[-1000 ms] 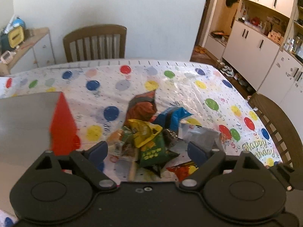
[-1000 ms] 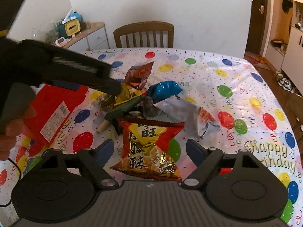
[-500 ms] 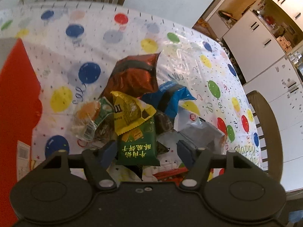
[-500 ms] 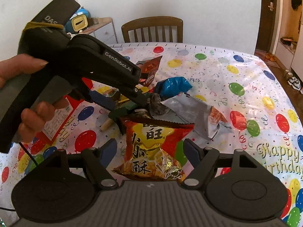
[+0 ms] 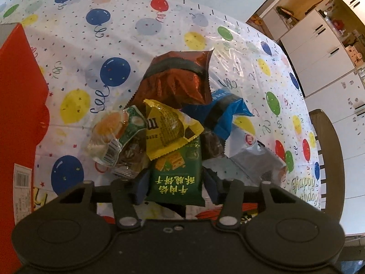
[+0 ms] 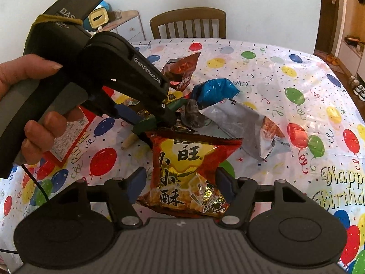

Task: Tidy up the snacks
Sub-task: 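Grasp the green biscuit packet with the left tool while the right tool grasps the red-yellow chip bag, then carry both packets over the white box and open both tools to drop them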

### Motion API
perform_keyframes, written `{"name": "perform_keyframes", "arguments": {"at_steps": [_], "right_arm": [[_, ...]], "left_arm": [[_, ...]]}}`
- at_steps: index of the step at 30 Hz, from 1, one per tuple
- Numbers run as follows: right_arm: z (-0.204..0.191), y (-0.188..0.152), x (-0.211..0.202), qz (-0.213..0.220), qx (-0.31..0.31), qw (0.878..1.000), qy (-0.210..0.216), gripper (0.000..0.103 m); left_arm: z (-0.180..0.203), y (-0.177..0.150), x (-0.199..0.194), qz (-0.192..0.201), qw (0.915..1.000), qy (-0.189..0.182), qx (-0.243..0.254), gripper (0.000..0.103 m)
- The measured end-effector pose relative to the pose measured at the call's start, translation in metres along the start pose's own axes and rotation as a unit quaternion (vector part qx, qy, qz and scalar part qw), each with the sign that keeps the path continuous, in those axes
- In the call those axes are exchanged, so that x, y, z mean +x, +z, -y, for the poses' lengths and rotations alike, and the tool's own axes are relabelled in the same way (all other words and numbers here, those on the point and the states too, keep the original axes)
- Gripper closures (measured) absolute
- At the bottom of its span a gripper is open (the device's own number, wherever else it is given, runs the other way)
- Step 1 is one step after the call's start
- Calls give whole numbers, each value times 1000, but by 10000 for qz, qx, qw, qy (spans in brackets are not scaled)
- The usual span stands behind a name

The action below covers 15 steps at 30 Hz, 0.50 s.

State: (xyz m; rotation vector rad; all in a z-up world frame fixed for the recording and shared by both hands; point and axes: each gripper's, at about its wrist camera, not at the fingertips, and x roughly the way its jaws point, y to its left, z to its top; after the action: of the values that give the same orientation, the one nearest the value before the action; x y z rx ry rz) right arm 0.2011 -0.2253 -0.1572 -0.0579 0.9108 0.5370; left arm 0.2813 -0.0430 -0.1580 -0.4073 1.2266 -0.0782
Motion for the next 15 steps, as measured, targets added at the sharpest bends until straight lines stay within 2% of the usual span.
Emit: {"name": "perform_keyframes", "arguments": {"at_steps": [1, 5, 15], "right_arm": [[0, 0, 0, -1, -1, 10000, -28, 49], [4, 1, -3, -3, 94, 9999, 59, 57], [6, 1, -24, 93, 137, 9997, 181, 63]], "left_arm": [[1, 0, 0, -4, 10000, 7, 3, 60], [3, -1, -2, -6, 9999, 102, 27, 62], [5, -15, -20, 95, 9999, 100, 8, 63]]}}
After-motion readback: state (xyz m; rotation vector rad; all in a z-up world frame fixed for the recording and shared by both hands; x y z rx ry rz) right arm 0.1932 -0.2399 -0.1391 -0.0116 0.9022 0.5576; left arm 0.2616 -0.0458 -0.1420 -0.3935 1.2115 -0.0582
